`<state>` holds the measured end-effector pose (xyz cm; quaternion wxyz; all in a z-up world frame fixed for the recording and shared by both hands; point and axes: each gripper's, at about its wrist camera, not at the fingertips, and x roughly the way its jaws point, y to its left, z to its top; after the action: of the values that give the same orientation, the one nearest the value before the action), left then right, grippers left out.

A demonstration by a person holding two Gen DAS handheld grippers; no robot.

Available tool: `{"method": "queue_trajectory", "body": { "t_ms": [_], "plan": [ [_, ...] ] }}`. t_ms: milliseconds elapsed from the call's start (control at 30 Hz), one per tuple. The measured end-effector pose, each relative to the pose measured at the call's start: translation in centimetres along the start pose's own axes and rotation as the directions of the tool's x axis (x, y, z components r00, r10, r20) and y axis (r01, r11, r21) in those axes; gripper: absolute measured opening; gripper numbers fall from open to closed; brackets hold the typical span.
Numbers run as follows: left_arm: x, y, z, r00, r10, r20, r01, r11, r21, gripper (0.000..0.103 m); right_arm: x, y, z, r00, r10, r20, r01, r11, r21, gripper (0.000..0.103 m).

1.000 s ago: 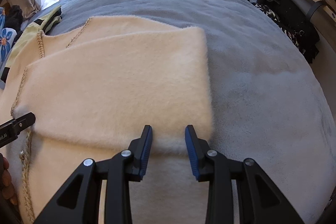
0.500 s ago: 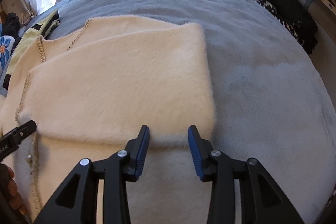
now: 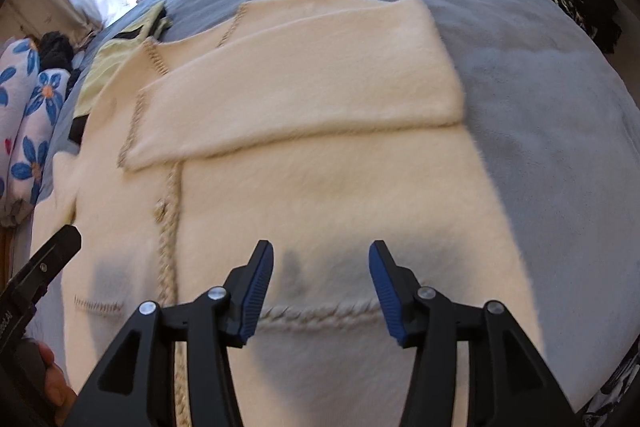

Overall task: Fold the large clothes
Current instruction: 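Move the left gripper to the other sleeve cuff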

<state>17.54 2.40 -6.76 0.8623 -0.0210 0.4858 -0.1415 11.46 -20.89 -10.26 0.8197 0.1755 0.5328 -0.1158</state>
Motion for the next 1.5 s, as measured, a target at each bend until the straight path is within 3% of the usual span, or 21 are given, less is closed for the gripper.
{"method": "queue_trajectory", "body": {
  "t_ms": [133, 200, 667, 1033, 1233, 1500],
  "plan": [
    [-2.7, 2.7, -1.4, 1.000, 0.021, 0.016, -0.021, 0.999, -0.046, 0.098, -1.7, 2.3, -1.3, 0.999, -0.012, 0.031, 0.015, 0.997, -0.075, 0.064],
    [-4.0, 4.4, -2.0, 0.999, 0.027, 0.020, -0.025, 0.997, -0.067, 0.098, -2.7, 3.8, -2.0, 0.999, -0.004, 0.045, 0.010, 0.993, -0.114, 0.066],
    [-7.9, 14.6, -3.9, 0.996, 0.081, 0.024, -0.076, 0.981, -0.176, 0.098, -4.8, 15.9, -5.7, 0.996, 0.040, 0.075, -0.011, 0.934, -0.357, 0.067],
    [-6.8, 25.4, -3.1, 0.990, 0.137, 0.011, -0.127, 0.940, -0.315, 0.098, -3.9, 25.0, -4.5, 0.987, 0.103, 0.122, -0.035, 0.882, -0.469, 0.067],
    [-4.6, 33.0, -3.3, 0.998, 0.048, 0.032, -0.029, 0.894, -0.447, 0.098, -2.6, 28.3, -3.6, 0.983, 0.131, 0.125, -0.057, 0.878, -0.476, 0.067],
    [-1.1, 43.5, -3.4, 0.991, 0.014, 0.131, 0.073, 0.770, -0.634, 0.098, 0.0, 31.4, -4.2, 0.989, 0.115, 0.089, -0.055, 0.861, -0.505, 0.067]
  ]
}}
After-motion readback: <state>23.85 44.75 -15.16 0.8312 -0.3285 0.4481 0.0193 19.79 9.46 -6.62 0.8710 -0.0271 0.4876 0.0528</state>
